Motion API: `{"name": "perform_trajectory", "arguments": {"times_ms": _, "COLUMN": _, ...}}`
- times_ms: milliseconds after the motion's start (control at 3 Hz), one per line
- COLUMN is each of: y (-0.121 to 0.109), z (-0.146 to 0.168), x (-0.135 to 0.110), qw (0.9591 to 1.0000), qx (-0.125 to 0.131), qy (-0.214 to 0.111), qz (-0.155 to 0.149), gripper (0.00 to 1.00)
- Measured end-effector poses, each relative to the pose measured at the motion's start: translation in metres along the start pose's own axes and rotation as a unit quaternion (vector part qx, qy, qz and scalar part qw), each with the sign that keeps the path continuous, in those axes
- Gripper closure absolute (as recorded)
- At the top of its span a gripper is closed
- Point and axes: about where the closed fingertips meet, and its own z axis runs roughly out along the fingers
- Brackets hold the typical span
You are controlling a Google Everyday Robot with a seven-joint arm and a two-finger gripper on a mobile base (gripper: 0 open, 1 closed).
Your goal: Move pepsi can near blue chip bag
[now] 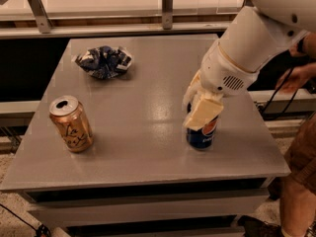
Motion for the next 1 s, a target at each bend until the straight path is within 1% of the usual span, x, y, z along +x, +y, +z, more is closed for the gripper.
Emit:
{"name": "perform_trajectory", "arguments": {"times_ms": 333, "y": -0.024, "z": -0.016, "x": -0.018, "qw": 0.9998, "qx": 0.018, "qy": -0.006, "qz": -0.004, "gripper": 1.00}}
{"name": "perform_trajectory", "arguments": {"times_ms": 667, "y": -0.055, "z": -0.047, "x": -0.044, "qw": 0.9987, "qx": 0.045, "qy": -0.024, "qz": -0.008, "gripper": 1.00}}
{"name": "perform_trajectory", "arguments": {"times_ms": 1000, "y": -0.054, "z": -0.046, "x": -0.044, "qw": 0.9987, "qx": 0.044, "qy": -0.023, "qz": -0.008, "gripper": 1.00}}
